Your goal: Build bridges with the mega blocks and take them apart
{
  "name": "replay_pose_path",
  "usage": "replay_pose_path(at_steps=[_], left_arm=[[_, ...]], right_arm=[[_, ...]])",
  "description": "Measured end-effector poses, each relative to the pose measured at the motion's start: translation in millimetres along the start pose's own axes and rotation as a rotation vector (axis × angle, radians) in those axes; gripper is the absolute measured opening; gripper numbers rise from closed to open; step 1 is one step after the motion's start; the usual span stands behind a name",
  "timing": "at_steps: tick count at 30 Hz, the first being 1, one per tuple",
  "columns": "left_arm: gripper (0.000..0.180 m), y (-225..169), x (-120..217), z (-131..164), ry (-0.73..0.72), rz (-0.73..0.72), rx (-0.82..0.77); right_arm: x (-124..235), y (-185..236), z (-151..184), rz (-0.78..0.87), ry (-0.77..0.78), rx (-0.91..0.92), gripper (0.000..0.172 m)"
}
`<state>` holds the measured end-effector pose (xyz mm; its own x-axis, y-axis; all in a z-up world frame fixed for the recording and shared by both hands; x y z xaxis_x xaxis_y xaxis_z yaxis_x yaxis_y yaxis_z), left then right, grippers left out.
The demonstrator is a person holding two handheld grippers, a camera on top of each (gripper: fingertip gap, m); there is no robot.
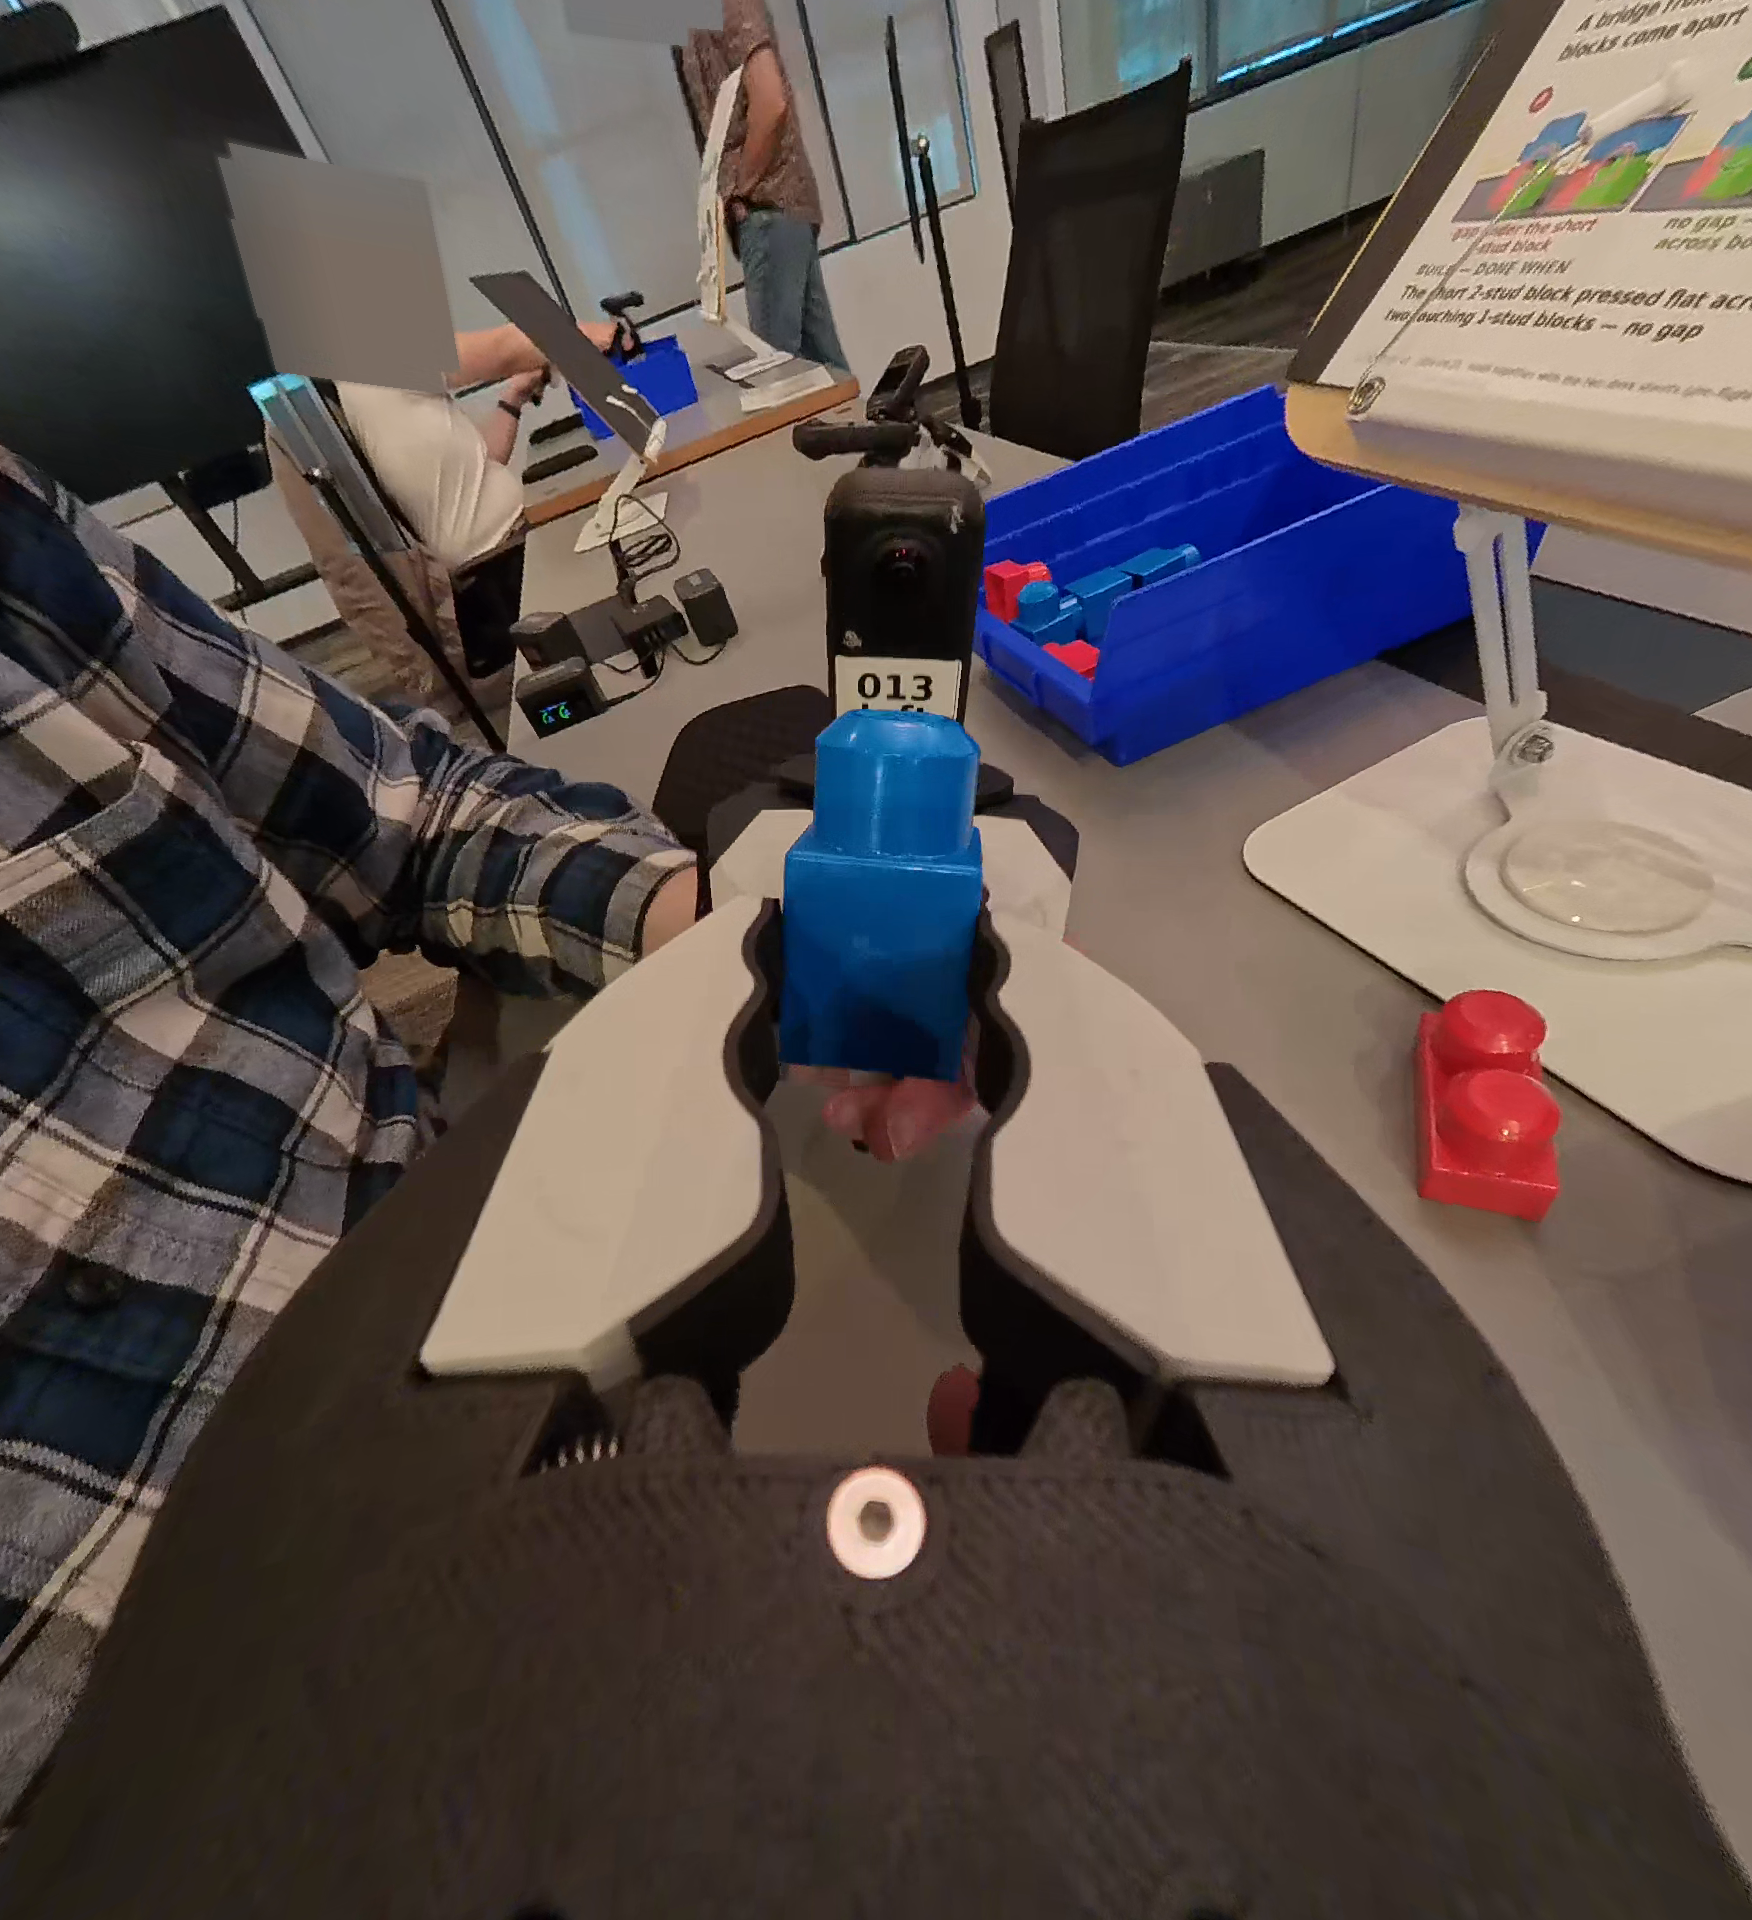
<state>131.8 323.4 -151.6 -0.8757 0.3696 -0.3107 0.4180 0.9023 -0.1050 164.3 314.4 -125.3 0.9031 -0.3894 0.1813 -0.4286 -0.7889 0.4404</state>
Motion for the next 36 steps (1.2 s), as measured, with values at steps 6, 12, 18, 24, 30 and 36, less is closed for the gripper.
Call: replay_pose_path(at_steps=[6,12,18,24,30,36], left_arm=[[0.038,2.2,-1.5,-4.3,-0.066,0.012,0.063],[0.038,7.3,-2.9,-9.3,-0.143,0.028,0.113],[0.038,12.2,-8.4,-9.6,-0.206,0.038,0.154],[0.038,13.9,-15.5,0.5,-0.020,0.010,0.011],[0.039,8.1,-17.4,-1.4,0.064,0.014,-0.106],[0.040,3.1,-21.3,2.8,0.072,0.017,-0.135]], right_arm=[[1.0,-0.6,-4.9,0.033,-0.042,0.022,0.036],[2.3,-1.6,-12.0,0.080,-0.107,0.071,0.036],[5.6,-2.6,-15.6,0.153,-0.088,0.146,0.037],[14.8,-8.7,-6.3,0.163,-0.012,0.100,0.036],[16.6,-5.9,-4.3,0.101,0.007,0.074,0.036],[15.8,-1.2,-0.1,0.106,0.052,0.180,0.036]])
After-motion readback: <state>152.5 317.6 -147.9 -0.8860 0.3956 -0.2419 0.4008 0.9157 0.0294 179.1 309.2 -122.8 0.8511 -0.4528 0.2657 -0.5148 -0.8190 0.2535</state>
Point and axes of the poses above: each gripper's, where its closed fingertips meet, x back along the fingers, z out of its underside, y = z × x across the jaws, the point moved 3 cm from there along x, back along the fingers, and after that the axes turned 11 degrees about -x, right-handed, at the moved point
